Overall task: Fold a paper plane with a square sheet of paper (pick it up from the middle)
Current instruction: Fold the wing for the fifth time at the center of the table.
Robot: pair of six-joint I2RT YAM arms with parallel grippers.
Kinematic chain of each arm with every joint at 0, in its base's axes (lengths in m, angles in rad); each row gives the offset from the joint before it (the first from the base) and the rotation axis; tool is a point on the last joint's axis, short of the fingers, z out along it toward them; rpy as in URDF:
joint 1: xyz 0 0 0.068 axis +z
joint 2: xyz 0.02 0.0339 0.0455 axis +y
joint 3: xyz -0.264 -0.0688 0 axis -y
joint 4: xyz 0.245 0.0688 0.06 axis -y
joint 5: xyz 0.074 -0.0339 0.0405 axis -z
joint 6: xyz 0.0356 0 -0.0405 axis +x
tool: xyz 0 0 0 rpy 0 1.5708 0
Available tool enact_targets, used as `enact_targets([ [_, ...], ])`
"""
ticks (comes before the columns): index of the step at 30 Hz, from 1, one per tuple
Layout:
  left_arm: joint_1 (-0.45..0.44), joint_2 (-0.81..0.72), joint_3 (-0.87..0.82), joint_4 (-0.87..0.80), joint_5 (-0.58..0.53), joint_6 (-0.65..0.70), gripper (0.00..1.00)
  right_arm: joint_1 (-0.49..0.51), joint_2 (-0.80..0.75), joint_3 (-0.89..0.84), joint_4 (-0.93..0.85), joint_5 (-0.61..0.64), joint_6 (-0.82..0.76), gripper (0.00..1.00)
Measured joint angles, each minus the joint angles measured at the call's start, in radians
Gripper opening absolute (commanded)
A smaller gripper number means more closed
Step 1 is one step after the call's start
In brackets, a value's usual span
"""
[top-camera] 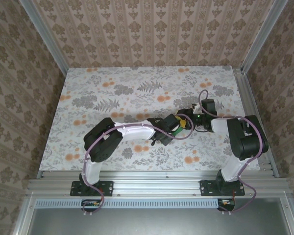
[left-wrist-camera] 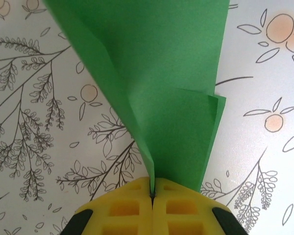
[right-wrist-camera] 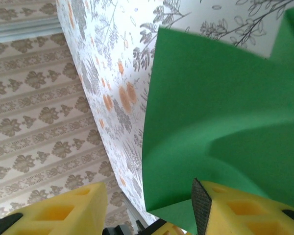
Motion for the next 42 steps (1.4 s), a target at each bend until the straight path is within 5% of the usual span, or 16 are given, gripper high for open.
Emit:
enact_targets([
  [7, -0.011, 0.005, 0.005, -0.001, -0.027, 0.029, 0.00, 0.018, 0.017, 0.027, -0.106, -0.002, -0.086, 0.44],
  [16, -0.025, 0.008, 0.007, -0.003, -0.059, 0.058, 0.00, 0.018, 0.032, 0.034, -0.208, 0.002, -0.168, 0.23],
  [27, -0.032, 0.013, 0.011, -0.006, -0.074, 0.071, 0.16, 0.024, 0.032, 0.034, -0.215, 0.006, -0.184, 0.01],
  [32, -0.035, 0.013, 0.011, -0.014, -0.085, 0.070, 0.29, 0.026, 0.032, 0.034, -0.215, 0.006, -0.185, 0.00],
  [42, -0.035, -0.053, -0.066, -0.014, -0.058, 0.006, 0.36, 0.033, 0.032, 0.012, -0.213, 0.006, -0.185, 0.00],
])
